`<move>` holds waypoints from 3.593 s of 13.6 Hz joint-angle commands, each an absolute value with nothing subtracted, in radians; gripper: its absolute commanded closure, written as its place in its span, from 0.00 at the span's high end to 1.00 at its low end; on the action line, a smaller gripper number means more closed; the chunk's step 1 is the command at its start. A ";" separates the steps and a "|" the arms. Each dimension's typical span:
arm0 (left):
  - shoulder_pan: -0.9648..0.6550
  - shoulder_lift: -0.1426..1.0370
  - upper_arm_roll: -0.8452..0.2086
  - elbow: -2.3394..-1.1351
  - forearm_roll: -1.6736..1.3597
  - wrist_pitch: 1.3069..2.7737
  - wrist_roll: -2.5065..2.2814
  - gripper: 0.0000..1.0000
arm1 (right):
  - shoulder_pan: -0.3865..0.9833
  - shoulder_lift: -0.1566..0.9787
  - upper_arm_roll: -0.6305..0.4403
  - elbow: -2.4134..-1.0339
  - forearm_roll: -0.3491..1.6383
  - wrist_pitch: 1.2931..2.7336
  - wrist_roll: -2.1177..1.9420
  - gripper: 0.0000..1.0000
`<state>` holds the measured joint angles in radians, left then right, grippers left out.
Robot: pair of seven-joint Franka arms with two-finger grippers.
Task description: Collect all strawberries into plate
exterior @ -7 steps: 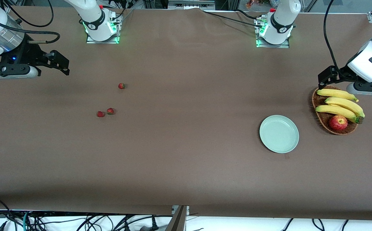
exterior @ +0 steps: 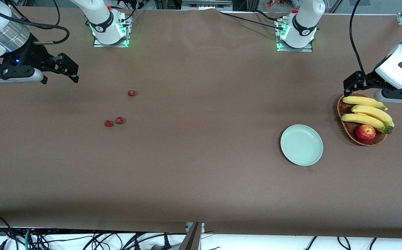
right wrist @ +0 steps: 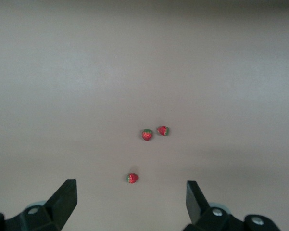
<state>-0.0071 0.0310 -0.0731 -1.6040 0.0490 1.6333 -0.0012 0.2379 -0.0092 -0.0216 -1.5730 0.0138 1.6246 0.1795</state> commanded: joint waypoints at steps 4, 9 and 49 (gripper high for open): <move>-0.011 0.023 -0.067 -1.608 0.032 1.624 -0.003 1.00 | 0.225 0.011 -0.028 -1.549 0.003 1.621 0.189 1.00; -0.011 0.023 -0.067 -1.608 0.031 1.624 -0.003 1.00 | 0.227 -0.005 -0.051 -1.528 0.000 1.623 0.196 1.00; -0.020 0.025 -0.083 -1.582 0.032 1.592 -0.003 1.00 | 0.298 0.241 0.135 -2.556 0.041 2.644 0.420 0.34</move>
<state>-0.0144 0.0290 -0.0857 -1.5925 0.0490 1.6097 -0.0012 0.3021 0.2183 0.1282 -2.5410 0.0241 2.6060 0.4390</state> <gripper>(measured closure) 0.000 0.533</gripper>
